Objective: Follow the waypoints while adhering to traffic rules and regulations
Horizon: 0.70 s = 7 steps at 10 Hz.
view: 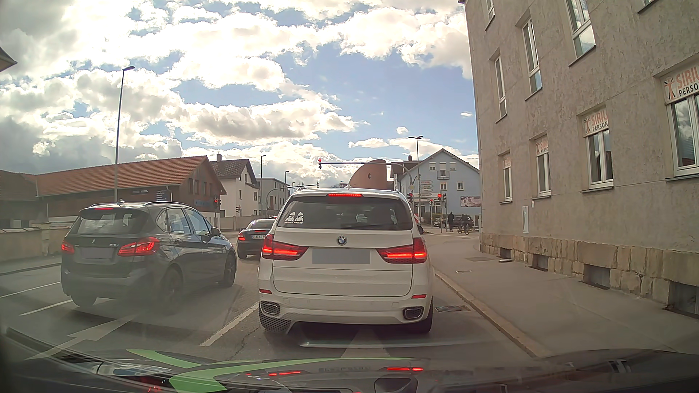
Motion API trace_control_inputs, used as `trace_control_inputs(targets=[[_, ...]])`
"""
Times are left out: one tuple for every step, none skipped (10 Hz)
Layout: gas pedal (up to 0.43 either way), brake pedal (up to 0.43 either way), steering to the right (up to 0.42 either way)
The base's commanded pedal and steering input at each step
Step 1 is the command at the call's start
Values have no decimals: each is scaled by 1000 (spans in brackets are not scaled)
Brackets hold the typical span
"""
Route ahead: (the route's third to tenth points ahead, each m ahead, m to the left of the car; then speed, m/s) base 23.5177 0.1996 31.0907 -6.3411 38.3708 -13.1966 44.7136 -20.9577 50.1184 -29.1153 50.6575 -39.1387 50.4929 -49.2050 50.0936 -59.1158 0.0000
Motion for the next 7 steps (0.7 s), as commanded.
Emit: trace_control_inputs(targets=[[0, 293, -4], [0, 293, -4], [0, 293, -4], [0, 293, -4], [0, 293, -4], [0, 293, -4], [0, 293, -4]])
